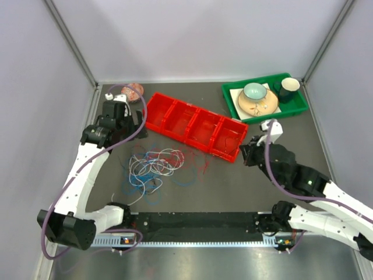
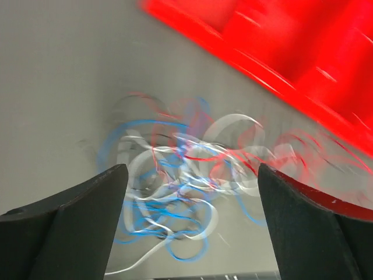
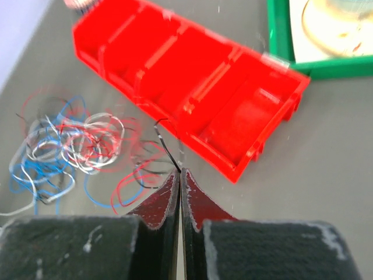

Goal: Untangle the cables

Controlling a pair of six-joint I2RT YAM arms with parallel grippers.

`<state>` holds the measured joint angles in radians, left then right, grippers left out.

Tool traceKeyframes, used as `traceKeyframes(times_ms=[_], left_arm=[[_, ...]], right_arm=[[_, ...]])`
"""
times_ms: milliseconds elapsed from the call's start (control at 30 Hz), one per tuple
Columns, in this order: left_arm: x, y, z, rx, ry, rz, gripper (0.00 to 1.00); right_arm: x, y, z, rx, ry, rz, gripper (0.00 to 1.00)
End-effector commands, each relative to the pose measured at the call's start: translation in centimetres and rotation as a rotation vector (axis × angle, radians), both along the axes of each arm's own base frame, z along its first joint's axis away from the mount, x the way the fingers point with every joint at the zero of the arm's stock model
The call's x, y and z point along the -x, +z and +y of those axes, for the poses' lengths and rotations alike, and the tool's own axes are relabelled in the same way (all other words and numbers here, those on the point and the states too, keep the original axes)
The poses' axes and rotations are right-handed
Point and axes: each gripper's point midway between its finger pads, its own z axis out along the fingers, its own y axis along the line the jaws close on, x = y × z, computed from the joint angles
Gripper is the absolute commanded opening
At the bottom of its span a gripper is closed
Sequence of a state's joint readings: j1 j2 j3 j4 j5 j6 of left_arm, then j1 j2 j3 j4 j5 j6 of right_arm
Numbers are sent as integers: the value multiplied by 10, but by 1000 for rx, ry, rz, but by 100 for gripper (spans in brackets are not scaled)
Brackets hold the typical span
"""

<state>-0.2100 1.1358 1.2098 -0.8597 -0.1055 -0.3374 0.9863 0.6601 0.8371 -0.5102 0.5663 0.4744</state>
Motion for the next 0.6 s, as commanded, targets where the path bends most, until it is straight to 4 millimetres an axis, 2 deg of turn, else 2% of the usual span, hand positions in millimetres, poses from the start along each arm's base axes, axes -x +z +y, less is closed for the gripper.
traceKeyframes(times_ms=[0, 100, 167, 200, 233, 267, 400, 500, 533, 567], left_arm=[[5, 27, -73, 204, -267, -104, 99], [9, 26, -114, 257, -353, -86, 99], [3, 23, -143, 344, -371, -80, 98], [3, 22, -157, 370, -387, -80, 96], [9, 11, -179, 409, -389, -39, 93], [5, 12, -193, 442, -390, -54, 89], [-5, -21, -234, 409, -263, 1, 86], [-5, -26, -261, 388, -259, -9, 86], [-10, -42, -266, 348, -248, 7, 86], [-11, -48, -269, 335, -252, 23, 86]], right_arm=[[-1, -1, 14, -75, 11, 9, 0], [-1, -3, 9, -75, -4, 2, 0], [-1, -5, 8, -74, -8, 3, 0], [0, -5, 7, -80, -5, 0, 0], [0, -5, 6, -83, -8, -2, 0], [1, -7, 5, -84, -7, 2, 0], [4, -5, 0, -100, -14, -7, 0], [5, -7, -2, -99, -15, 2, 0], [5, -7, -2, -95, -16, 2, 0], [6, -8, -2, -93, -15, 6, 0]])
